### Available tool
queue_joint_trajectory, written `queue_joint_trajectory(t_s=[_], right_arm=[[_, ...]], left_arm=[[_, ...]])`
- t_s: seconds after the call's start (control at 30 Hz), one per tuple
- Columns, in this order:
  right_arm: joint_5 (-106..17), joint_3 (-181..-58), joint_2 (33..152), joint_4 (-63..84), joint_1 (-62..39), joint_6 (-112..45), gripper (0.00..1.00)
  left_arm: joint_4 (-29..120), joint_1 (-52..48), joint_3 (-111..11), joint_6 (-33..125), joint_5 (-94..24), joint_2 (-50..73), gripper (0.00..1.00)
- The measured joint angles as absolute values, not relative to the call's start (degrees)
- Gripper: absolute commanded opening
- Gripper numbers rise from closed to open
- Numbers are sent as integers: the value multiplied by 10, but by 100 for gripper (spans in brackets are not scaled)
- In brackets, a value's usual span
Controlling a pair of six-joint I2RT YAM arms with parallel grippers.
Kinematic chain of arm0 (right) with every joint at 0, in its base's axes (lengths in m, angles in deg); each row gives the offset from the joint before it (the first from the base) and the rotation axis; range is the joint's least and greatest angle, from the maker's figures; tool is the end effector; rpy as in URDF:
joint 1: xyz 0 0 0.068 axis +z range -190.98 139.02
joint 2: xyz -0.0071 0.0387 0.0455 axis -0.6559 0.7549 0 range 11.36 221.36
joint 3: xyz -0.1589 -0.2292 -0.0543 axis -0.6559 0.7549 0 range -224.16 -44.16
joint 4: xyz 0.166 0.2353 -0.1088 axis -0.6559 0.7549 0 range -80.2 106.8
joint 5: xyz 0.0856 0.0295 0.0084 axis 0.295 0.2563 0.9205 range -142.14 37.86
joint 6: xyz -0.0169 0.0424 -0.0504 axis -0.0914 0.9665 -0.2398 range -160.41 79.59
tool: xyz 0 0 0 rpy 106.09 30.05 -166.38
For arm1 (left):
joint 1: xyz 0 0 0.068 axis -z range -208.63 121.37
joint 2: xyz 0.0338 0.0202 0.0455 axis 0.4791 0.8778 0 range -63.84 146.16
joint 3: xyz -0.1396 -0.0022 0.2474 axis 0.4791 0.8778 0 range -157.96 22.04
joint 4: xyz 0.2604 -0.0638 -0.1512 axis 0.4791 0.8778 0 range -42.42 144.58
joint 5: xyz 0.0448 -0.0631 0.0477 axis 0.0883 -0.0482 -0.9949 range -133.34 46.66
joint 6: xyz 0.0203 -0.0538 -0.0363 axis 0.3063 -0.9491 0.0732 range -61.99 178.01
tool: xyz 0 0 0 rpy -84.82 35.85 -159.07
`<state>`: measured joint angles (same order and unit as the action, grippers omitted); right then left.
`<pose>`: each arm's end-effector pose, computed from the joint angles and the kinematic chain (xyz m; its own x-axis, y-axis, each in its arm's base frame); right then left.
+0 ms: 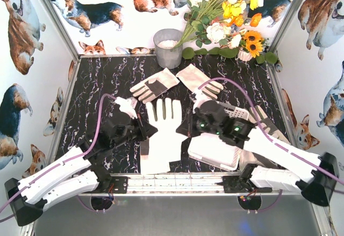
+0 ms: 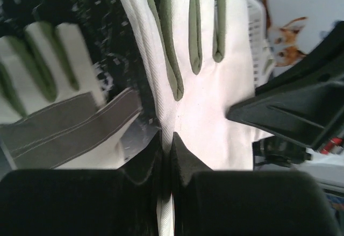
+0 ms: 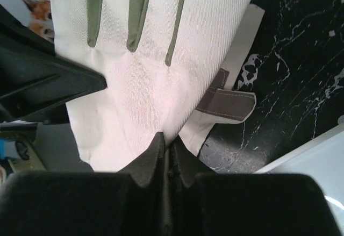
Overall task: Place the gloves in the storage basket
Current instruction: Pair the glove with the glove.
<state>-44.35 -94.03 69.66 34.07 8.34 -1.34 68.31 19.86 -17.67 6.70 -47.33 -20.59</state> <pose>0.1786 0.2191 0.2951 -0.7939 0.0344 -0.6070 -0.4190 0.6925 0.5873 0.1575 -0.1724 0.2913 -0.7205 -0.3607 -0.5922 0.2280 0.6833 -0.6936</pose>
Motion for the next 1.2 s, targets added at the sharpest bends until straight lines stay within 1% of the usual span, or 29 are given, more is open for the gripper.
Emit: queue_joint_trajectory(t_s=[0.2,0.37,0.7,1.2], right_arm=[[-506,-944,777,335,137,12,0],[-518,-958,861,325,162,28,0],[-527,-958,941,286,193,50,0],[-524,-953,1014,250,194,65,0]], left_arm=[[768,199,-177,53,-500,-179,0],[810,199,-170,45,-518,-171,0],[821,199,-113,22,-540,-172,0],[779,199,-77,19,-555,-105,0]])
